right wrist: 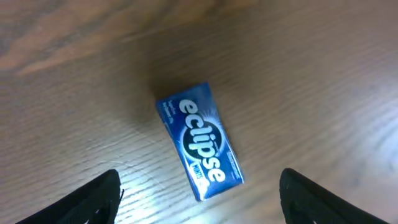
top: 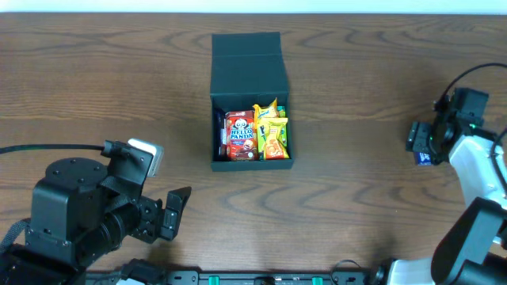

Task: Pack container
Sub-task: 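Grasp the blue Eclipse mint tin with the right gripper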

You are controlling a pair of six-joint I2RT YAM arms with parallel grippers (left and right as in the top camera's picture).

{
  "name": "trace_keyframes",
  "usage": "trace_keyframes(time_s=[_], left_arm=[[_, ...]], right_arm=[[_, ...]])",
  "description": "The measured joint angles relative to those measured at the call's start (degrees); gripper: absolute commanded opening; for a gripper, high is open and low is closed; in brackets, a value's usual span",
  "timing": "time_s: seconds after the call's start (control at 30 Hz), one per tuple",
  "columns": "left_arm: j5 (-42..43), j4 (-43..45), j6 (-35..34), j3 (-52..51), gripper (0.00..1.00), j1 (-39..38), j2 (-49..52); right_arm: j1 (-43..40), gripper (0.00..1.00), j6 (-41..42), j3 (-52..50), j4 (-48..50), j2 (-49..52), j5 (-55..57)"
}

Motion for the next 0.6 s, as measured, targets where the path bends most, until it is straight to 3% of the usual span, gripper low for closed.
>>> trace_keyframes(time_s=[0.6], left_arm=[[0.0, 0.0, 0.0, 0.0, 0.95, 0.0, 0.0]], right_arm=[[-4.6, 0.83, -6.8, -2.5, 6.1, 7.0, -7.9]])
